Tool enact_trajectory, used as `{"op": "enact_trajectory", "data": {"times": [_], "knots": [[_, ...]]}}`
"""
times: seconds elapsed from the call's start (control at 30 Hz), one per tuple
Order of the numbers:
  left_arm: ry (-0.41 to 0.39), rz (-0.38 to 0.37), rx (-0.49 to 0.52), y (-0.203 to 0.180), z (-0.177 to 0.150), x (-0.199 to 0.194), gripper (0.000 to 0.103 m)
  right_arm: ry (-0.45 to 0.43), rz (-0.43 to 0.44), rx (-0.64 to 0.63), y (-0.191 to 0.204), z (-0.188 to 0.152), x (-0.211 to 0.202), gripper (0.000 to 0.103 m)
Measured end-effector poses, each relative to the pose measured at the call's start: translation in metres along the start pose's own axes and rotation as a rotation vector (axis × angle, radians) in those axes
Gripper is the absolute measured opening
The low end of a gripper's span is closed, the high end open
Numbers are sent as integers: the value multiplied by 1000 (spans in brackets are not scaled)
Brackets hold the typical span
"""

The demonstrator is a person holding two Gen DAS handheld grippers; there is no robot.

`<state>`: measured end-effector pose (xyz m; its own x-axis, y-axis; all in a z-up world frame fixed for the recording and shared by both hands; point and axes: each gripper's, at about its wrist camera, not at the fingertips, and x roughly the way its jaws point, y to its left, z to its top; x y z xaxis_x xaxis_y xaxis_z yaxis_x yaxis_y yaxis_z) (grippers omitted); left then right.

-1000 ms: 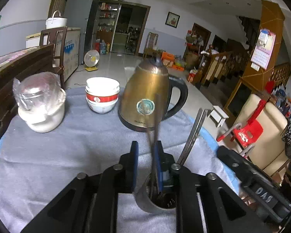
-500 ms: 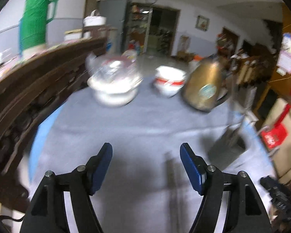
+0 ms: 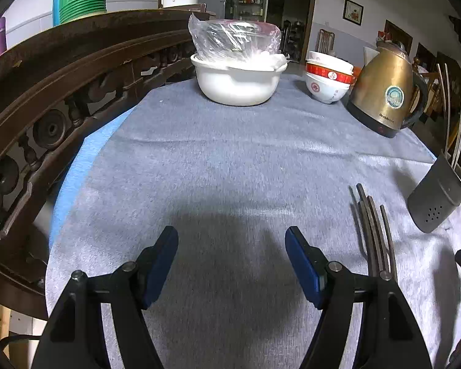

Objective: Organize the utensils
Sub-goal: 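Move both open tools down to the remaining dark chopsticks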

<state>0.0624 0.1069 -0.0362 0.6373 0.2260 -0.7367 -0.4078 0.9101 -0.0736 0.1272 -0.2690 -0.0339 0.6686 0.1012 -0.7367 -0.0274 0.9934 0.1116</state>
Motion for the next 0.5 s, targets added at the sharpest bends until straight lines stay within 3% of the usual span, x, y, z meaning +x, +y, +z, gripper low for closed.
{"op": "enact_trajectory", "data": {"times": [0.3,0.4,0.5], "knots": [[-7,-5,6,-5,6,2,73,16,-14,-2,1,1,9,59],[-5,-16,15,-7,7,-1,73,29,23,-8,5,2,8,59],[25,-59,34,-11,9,-6,73,55,116,-36,16,2,-2,59]]}}
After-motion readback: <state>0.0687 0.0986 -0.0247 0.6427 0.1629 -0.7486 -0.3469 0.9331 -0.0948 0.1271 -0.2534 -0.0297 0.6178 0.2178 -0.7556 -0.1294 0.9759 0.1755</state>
